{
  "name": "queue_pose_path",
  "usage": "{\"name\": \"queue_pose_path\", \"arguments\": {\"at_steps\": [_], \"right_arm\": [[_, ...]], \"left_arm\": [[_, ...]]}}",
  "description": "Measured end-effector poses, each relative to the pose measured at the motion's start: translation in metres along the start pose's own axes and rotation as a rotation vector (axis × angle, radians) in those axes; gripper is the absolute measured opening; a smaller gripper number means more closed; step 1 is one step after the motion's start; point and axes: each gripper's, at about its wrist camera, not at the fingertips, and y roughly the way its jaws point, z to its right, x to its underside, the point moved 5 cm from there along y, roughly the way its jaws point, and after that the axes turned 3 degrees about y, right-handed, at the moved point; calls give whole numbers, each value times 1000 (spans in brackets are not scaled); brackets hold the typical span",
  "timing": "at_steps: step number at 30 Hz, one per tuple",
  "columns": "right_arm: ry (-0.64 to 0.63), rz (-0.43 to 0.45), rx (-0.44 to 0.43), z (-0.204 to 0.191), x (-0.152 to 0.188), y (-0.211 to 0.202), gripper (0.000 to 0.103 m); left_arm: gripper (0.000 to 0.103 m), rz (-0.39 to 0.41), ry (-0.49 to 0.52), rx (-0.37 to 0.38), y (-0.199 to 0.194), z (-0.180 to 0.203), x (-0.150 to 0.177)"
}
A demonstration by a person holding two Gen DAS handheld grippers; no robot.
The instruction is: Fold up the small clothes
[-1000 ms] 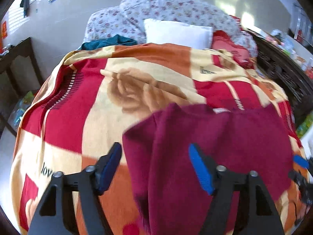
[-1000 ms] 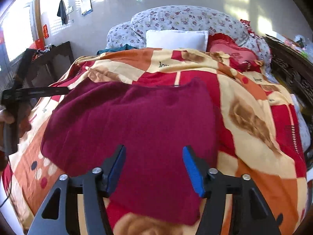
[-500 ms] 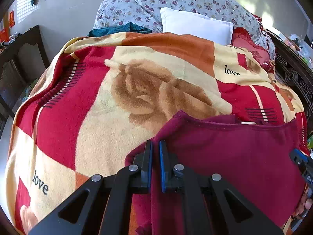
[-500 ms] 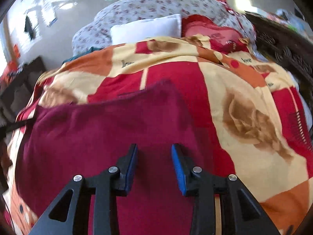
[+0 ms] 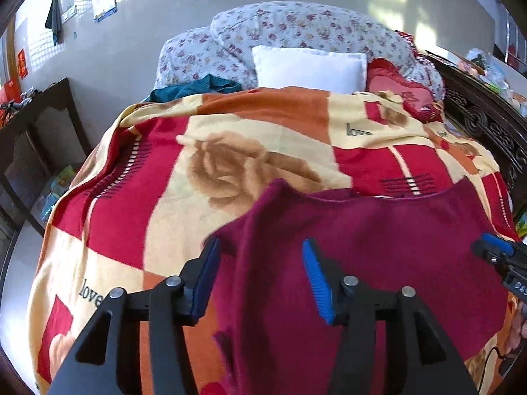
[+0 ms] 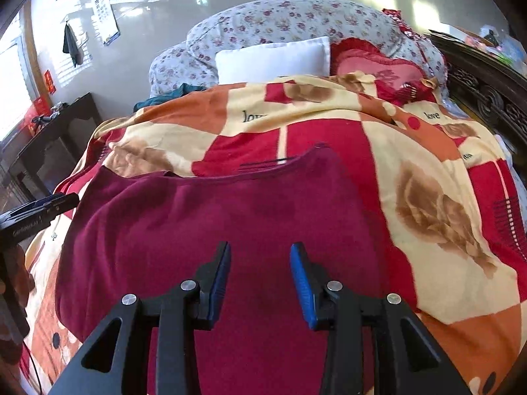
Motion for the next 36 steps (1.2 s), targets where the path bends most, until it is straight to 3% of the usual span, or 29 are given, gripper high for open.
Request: {"name": "queue_pose_path", "arguments": {"at_steps": [4, 11, 15, 21, 27, 30, 36], "right_arm": [[-1, 1, 1, -4, -4, 10, 53], [6, -9, 104, 17, -22, 40, 55], [11, -56, 126, 27, -23, 64, 55], [3, -93, 140, 30, -24, 83, 62], [-25, -13, 104, 15, -18, 35, 65], [-38, 20, 49, 3, -6, 0, 76], [-45, 1, 5, -7, 31, -24, 77]], "left_arm": [[51, -19, 22, 3, 12, 12, 1], [52, -76, 20, -55, 50, 5, 6], [58, -90, -32, -22, 63, -7, 6], [60, -83, -31, -27, 67, -7, 4], [60, -70, -22, -33, 53, -6, 8], [60, -58, -15, -33, 37, -4, 15], [66, -40, -94, 29, -1, -12, 48]]}}
